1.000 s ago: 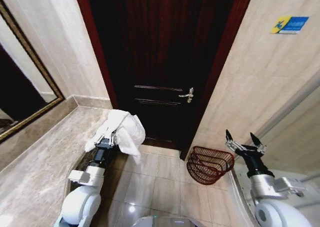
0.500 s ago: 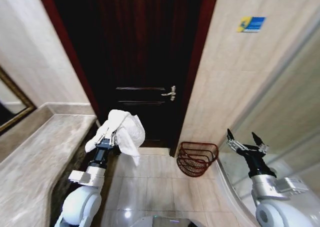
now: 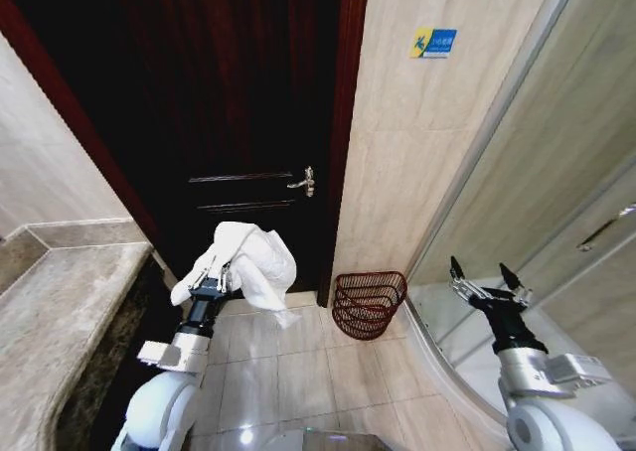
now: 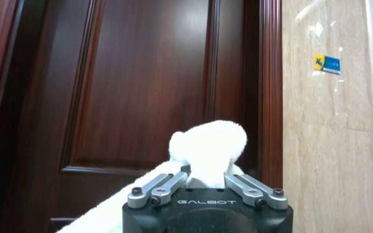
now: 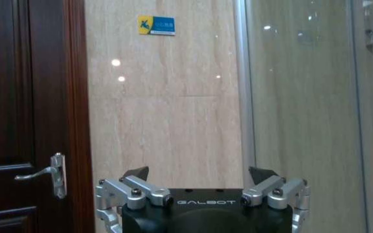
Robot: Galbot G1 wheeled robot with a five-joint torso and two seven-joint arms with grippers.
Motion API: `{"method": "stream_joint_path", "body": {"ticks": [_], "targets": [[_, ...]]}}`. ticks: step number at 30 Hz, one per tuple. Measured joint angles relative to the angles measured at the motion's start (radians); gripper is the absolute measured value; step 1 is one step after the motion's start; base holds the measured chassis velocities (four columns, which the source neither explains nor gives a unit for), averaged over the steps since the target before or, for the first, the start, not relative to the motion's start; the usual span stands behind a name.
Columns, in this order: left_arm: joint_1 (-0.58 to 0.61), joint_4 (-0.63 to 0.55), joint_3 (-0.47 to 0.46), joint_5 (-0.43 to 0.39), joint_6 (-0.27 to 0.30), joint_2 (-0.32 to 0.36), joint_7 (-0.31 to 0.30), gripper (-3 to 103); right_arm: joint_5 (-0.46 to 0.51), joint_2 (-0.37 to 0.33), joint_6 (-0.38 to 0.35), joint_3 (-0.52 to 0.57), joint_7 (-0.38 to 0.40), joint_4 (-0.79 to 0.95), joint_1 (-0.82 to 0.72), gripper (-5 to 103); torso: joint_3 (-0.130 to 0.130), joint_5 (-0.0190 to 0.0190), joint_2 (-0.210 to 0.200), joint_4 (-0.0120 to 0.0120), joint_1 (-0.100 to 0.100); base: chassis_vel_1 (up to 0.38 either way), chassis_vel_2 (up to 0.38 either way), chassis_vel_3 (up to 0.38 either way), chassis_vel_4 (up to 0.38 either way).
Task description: Discard the used towel into the hamper.
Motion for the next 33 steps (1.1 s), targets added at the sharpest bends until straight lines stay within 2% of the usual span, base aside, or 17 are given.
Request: {"method": "stream_joint_path", "body": {"ticks": [12, 22, 33], "targets": [[-0.005, 0.016, -0.001, 0.002, -0.025, -0.003, 0.010, 9, 0.000, 0.004, 0.001, -0.006, 0.000, -0.001, -0.005, 100, -0.040, 0.0000, -0.072, -0.0002, -0.032, -0.035, -0.019, -0.022, -0.022], [-0.006, 0.022, 0.002, -0.002, -0.041, -0.006, 0.010, 9, 0.000, 0.006, -0.002, -0.005, -0.005, 0.002, -0.016, 100, -0.043, -0.0001, -0.077, 0.0002, -0.034, -0.005, -0.004, -0.005, -0.004], [-0.003, 0.026, 0.002, -0.013, -0.049, -0.007, 0.015, 9, 0.000, 0.005, -0.002, -0.006, -0.006, 0.004, -0.013, 100, -0.041, 0.0000, -0.073, -0.0001, -0.032, -0.036, -0.111, 0.030, 0.112]]}}
